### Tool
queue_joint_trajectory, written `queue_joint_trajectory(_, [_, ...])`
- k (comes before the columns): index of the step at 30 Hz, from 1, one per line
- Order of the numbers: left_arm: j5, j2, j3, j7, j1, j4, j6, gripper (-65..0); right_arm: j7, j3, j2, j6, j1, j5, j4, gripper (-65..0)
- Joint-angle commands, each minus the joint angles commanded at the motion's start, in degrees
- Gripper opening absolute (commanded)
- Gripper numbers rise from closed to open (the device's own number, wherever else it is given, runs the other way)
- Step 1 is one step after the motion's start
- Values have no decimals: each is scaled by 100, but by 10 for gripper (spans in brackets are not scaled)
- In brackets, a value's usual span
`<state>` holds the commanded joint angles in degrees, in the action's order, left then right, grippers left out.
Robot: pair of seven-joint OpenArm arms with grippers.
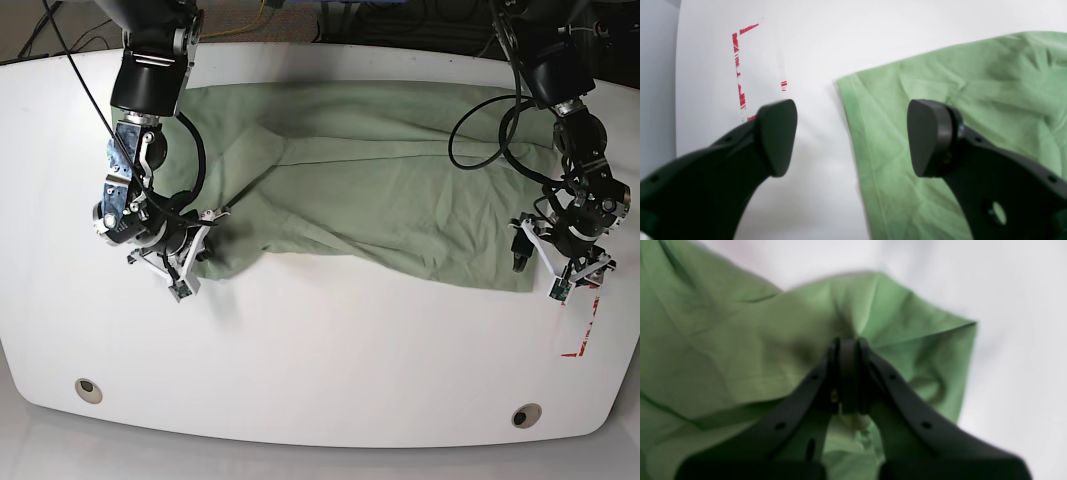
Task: Layout the t-shirt on the table in an organized manner, then fold the t-shirt properly
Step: 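Release the shirt corner and move the right gripper onto the shirt's side edge, then grasp the shirt's side edges with both grippers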
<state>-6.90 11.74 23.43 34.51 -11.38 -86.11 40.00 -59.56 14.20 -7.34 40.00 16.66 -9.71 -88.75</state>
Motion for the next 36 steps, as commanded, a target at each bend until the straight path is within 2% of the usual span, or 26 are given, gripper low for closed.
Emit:
queue_joint_trajectory(9, [0,9,18,-211,-185,475,0,-163,-659,-9,360,0,35,9,-976,-650])
queue_joint_trajectory(16, [0,26,79,-237,-492,1081,0,-160,-686,-9,431,0,0,35,-993,-650])
queue_joint_trajectory(19, [9,26,290,-264,-651,1354,0,-160,-686,-9,431,0,-9,35,-993,-650])
queue_joint_trajectory(24, [0,35,484,-554,-976,2057,0,-160,-686,-9,422,0,-62,35,-993,-650])
queue_joint_trajectory(36, [-18,141,475,-1327,-1556,3692,0,-161,-686,-9,396,0,-123,9,-1002,-650])
